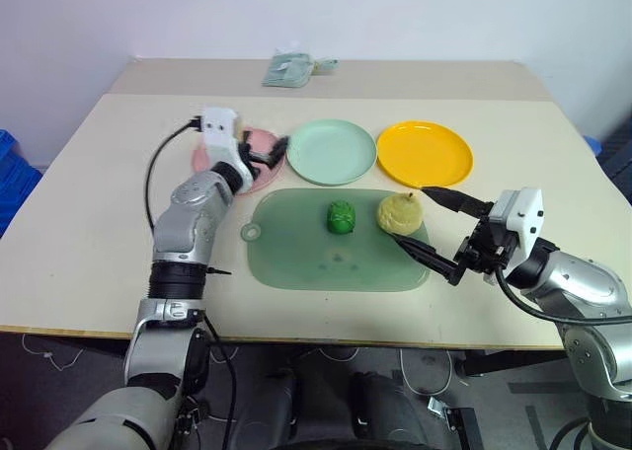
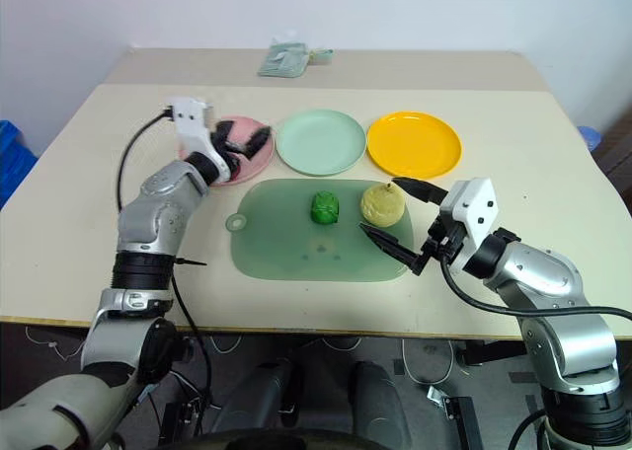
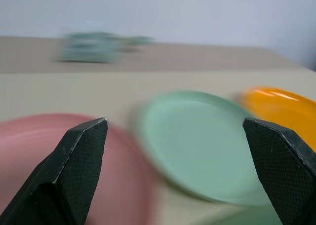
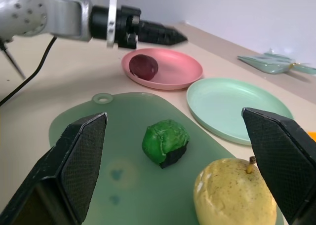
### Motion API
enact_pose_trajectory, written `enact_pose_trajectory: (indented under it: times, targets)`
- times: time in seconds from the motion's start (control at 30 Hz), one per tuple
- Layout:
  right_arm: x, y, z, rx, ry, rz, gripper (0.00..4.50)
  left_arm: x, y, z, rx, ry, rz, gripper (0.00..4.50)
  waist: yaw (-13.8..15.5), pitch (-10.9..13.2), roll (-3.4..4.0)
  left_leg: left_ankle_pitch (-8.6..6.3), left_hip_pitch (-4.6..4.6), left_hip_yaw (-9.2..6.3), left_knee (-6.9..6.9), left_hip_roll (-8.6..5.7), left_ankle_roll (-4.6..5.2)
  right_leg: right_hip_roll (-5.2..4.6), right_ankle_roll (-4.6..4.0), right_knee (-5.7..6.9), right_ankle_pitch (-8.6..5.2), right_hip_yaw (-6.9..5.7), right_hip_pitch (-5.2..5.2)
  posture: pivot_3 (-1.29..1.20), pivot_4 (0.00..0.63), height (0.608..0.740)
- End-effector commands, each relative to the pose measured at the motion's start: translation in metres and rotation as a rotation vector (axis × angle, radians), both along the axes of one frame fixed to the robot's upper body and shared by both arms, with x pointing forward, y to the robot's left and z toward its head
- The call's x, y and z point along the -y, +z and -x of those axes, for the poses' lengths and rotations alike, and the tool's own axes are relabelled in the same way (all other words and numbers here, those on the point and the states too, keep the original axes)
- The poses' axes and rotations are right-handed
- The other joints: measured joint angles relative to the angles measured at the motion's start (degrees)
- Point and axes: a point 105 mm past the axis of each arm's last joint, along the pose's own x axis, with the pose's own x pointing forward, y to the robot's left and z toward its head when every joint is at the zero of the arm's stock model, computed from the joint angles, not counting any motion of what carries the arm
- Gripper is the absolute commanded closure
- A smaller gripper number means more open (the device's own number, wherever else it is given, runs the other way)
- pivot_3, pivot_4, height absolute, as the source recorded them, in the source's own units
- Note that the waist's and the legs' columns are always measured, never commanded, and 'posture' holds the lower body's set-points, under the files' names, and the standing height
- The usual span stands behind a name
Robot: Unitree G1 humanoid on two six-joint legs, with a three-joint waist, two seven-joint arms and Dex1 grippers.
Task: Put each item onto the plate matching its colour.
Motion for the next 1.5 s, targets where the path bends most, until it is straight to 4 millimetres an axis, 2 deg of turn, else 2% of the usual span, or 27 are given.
enact_pose_trajectory:
  times: [0.03,0.13,0.27,0.53,0.63,0.7,0.77,0.9,1.1,1.27,1.3,1.33,1.4,1.5]
  targets:
    - [-0.004,0.012,0.005,0.056,0.005,0.003,0.0,0.024,0.001,0.014,-0.002,-0.179,-0.034,0.05,-0.1,0.0,0.0,0.0,0.0,0.0,0.0,0.0,0.0,0.0,-0.01,0.0,0.0,0.0,0.0,0.0,0.15,0.74]
    - [-0.001,0.012,0.008,0.056,-0.011,0.005,0.0,0.041,-0.011,0.02,-0.025,-0.287,-0.122,0.05,0.0,0.0,0.01,0.0,0.01,0.0,-0.04,0.02,0.0,0.02,-0.02,0.0,-0.01,0.0,-0.02,0.0,0.15,0.74]
    - [0.003,0.011,0.011,0.055,-0.035,0.009,0.0,0.057,-0.015,0.026,-0.053,-0.396,-0.139,0.05,0.0,0.0,0.0,0.0,0.0,0.0,-0.01,0.01,0.01,0.01,-0.02,-0.02,-0.01,0.0,-0.01,0.0,0.15,0.74]
    - [0.007,0.008,0.018,0.053,-0.073,0.007,0.0,0.066,-0.039,0.04,-0.099,-0.52,-0.289,0.05,-0.1,0.0,0.0,0.0,0.0,0.0,0.0,0.01,0.01,0.01,-0.02,0.0,-0.01,0.0,-0.01,0.0,0.15,0.74]
    - [0.008,0.007,0.02,0.053,-0.086,0.004,0.0,0.067,-0.045,0.037,-0.09,-0.512,-0.351,0.87,0.0,0.0,0.01,0.0,-0.01,0.0,0.0,0.02,0.01,0.01,-0.02,-0.01,-0.01,0.0,-0.01,0.0,0.15,0.74]
    - [0.009,0.007,0.02,0.054,-0.092,0.004,0.0,0.067,-0.047,0.035,-0.074,-0.497,-0.381,1.75,0.0,0.0,0.0,0.0,-0.01,0.0,0.0,0.02,0.02,0.01,-0.02,-0.02,-0.01,0.0,0.0,0.0,0.15,0.74]
    - [0.009,0.006,0.021,0.054,-0.095,0.003,0.0,0.066,-0.046,0.031,-0.051,-0.472,-0.393,1.75,0.1,0.0,0.01,0.0,-0.01,0.0,0.02,0.02,0.02,0.0,-0.02,-0.02,-0.01,0.0,0.01,0.0,0.15,0.74]
    - [0.01,0.006,0.021,0.054,-0.1,0.001,0.0,0.064,-0.024,0.008,0.002,-0.319,-0.288,1.75,0.1,0.0,-0.02,0.0,-0.01,-0.01,0.06,0.02,0.02,0.0,-0.02,-0.02,-0.01,-0.01,0.02,0.0,0.15,0.74]
    - [0.01,0.006,0.018,0.062,-0.1,-0.003,0.0,0.052,0.022,-0.039,0.032,-0.057,-0.093,1.75,0.1,0.1,-0.16,0.0,-0.03,-0.01,0.08,0.01,0.03,0.03,0.02,-0.01,0.0,-0.05,0.02,0.0,0.15,0.74]
    - [0.01,0.008,0.015,0.072,-0.097,-0.003,0.0,0.043,0.032,-0.065,0.009,0.121,-0.041,1.75,0.1,0.1,-0.18,-0.01,-0.03,0.01,0.09,-0.01,0.05,0.04,0.06,-0.01,0.01,-0.08,0.02,0.0,0.15,0.74]
    - [0.01,0.008,0.015,0.074,-0.097,-0.003,0.0,0.043,0.031,-0.067,0.001,0.136,-0.039,1.15,0.1,0.1,-0.19,-0.01,-0.02,0.01,0.08,-0.02,0.06,0.05,0.07,-0.01,0.01,-0.08,0.02,0.0,0.15,0.74]
    - [0.009,0.008,0.014,0.076,-0.097,-0.004,0.0,0.043,0.029,-0.068,-0.003,0.144,-0.04,0.88,0.0,0.1,-0.19,-0.02,-0.02,0.02,0.08,-0.02,0.06,0.05,0.08,0.0,0.02,-0.08,0.02,0.0,0.15,0.74]
    - [0.008,0.009,0.013,0.079,-0.097,-0.006,0.0,0.044,0.027,-0.07,-0.009,0.162,-0.033,0.03,0.0,0.1,-0.2,-0.02,-0.02,0.02,0.07,-0.03,0.06,0.05,0.09,0.01,0.02,-0.09,0.02,0.0,0.15,0.74]
    - [0.005,0.007,0.009,0.073,-0.104,-0.007,0.0,0.044,0.029,-0.071,-0.014,0.171,0.023,0.03,0.0,0.1,-0.22,-0.02,-0.02,0.02,0.09,-0.03,0.06,0.05,0.1,0.05,0.03,-0.08,0.02,0.0,0.15,0.74]
